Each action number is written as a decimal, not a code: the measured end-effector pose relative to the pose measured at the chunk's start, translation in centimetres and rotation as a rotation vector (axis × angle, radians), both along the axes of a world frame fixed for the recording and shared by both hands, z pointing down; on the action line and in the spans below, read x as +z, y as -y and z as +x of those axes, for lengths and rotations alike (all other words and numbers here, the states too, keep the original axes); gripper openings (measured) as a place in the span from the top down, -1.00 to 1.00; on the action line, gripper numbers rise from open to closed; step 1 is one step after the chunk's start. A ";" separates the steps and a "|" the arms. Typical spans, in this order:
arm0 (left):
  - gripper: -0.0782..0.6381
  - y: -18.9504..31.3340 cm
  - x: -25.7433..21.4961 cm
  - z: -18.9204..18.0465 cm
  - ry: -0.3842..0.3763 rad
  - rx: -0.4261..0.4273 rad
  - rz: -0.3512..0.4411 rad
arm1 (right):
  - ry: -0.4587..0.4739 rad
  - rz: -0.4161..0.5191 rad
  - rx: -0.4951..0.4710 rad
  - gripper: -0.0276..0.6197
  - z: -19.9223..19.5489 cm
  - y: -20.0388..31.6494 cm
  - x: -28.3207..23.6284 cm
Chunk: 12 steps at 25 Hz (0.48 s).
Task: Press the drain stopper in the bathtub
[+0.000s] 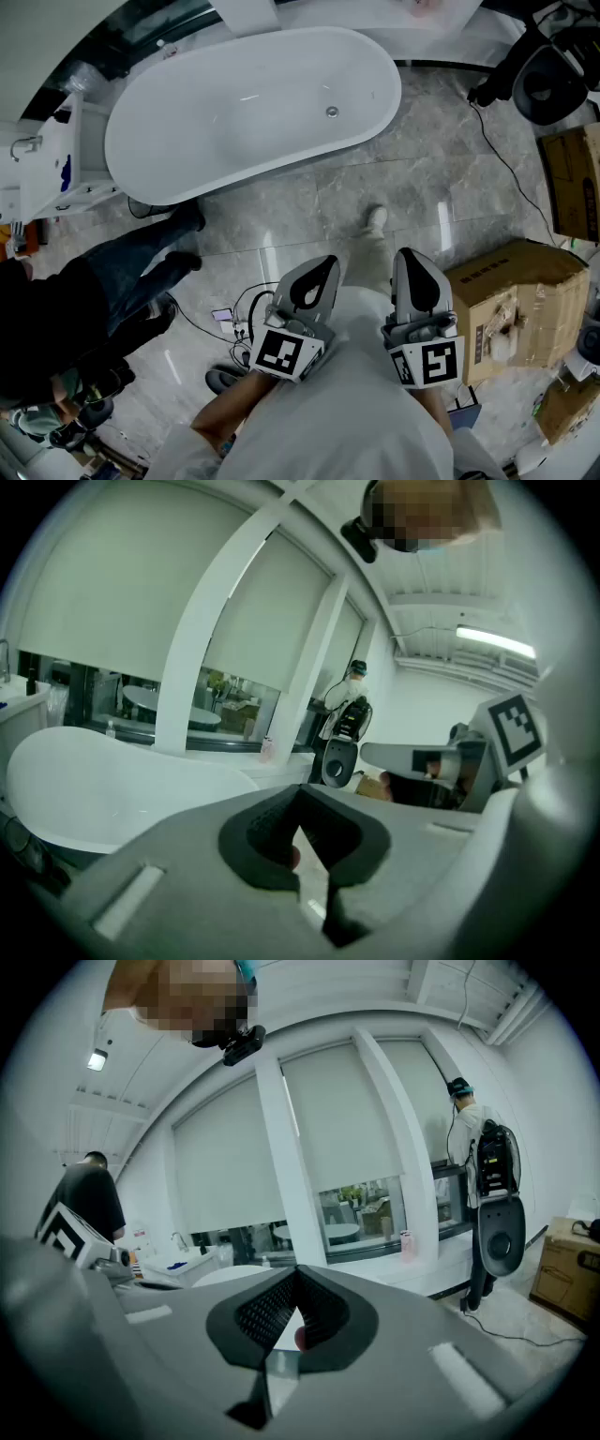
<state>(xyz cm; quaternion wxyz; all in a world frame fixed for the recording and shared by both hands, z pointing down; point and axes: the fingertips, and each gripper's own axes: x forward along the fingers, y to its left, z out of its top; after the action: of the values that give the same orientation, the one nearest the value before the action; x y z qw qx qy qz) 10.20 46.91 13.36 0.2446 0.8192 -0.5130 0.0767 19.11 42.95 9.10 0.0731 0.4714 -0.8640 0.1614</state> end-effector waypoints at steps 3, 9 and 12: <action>0.77 -6.4 -1.7 -2.5 0.042 0.034 0.064 | 0.004 -0.016 -0.009 0.90 -4.4 -6.8 0.3; 0.77 -15.3 -4.9 -8.9 0.011 0.005 0.134 | -0.060 0.065 -0.072 0.91 -11.9 -17.4 -3.4; 0.77 -16.8 -5.6 -8.8 0.036 0.045 0.152 | -0.016 0.067 -0.046 0.90 -11.8 -18.6 -4.5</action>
<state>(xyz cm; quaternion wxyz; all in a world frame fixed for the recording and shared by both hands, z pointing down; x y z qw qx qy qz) 1.45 63.76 7.80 0.1706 0.8453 -0.5031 0.0575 7.32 61.52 4.58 0.0680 0.4548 -0.8789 0.1267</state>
